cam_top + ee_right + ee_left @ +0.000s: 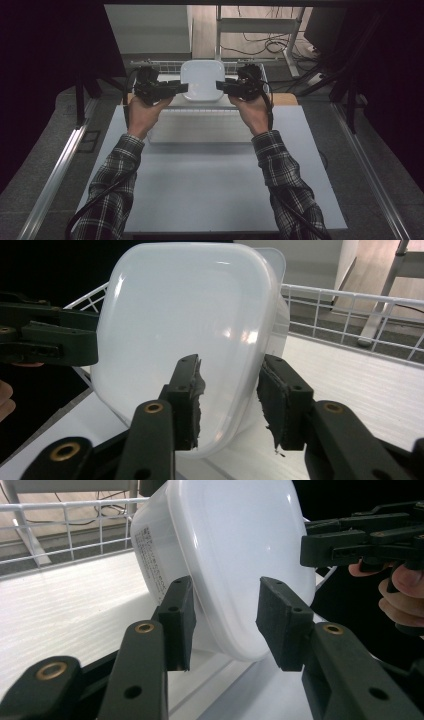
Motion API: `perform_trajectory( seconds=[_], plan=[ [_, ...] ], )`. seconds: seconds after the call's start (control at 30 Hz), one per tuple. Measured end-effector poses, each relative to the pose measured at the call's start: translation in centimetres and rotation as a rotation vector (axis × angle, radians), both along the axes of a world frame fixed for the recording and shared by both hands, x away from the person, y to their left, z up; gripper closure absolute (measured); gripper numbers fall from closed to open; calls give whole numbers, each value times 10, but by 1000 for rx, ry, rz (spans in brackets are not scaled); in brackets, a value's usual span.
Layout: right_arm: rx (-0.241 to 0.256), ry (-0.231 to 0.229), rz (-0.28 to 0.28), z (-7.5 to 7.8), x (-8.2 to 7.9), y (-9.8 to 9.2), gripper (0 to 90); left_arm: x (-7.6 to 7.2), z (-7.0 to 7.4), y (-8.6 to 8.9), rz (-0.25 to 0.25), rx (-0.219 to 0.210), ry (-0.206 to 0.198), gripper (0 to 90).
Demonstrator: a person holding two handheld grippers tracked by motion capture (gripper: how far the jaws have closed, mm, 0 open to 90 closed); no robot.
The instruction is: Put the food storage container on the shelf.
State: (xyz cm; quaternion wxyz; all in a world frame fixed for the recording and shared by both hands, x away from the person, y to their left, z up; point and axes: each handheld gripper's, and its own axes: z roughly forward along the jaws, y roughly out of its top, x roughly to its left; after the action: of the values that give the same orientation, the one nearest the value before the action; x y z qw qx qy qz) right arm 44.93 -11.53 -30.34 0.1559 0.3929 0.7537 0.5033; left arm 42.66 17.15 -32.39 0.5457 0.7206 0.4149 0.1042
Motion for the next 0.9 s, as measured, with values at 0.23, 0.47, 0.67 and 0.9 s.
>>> perform_trajectory(
  seconds=[0.23, 0.47, 0.67, 0.9],
  plan=[
    [6, -7, -17, -2, 6, 2, 523, 7, -5, -5, 8, 35, 11, 513],
    [-24, -34, -58, -1, 12, 5, 484, 10, -1, -8, 51, 44, 8, 443],
    [-37, -53, -82, -1, 16, 8, 485, 13, 2, -10, 58, 57, 3, 436],
    [-51, -56, -106, 1, 21, 11, 488, 13, 5, -11, 88, 77, -9, 431]
  ],
)
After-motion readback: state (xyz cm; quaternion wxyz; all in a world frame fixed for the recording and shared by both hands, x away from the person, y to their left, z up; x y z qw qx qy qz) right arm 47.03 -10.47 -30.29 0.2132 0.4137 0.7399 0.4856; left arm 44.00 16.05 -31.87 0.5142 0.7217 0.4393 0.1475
